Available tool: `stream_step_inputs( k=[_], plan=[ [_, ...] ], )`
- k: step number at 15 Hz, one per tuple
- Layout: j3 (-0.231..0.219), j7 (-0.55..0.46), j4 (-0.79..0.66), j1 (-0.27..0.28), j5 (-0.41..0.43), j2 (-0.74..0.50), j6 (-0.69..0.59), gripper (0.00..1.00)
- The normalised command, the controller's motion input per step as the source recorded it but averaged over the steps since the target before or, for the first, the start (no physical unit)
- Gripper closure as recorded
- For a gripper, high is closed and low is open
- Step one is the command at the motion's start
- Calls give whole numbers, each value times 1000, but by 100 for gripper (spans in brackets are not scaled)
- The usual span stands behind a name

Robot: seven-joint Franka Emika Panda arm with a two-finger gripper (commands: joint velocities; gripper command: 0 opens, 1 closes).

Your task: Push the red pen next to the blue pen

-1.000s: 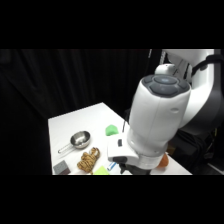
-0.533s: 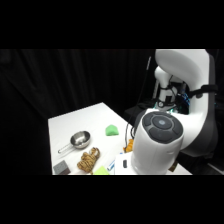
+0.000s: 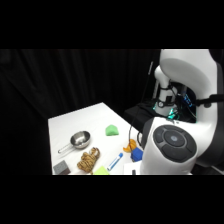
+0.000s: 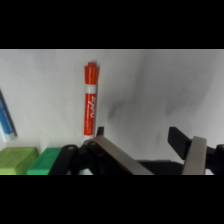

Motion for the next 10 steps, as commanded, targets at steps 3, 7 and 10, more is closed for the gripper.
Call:
stream_step_inputs(
  k=[3,7,10],
  plan=[
    [-78,83,-30,118,144,84,210,0],
    [-79,28,-93,85,152,53,271,0],
    [-144,-16,-216,58,103,-87,295,0]
  ],
)
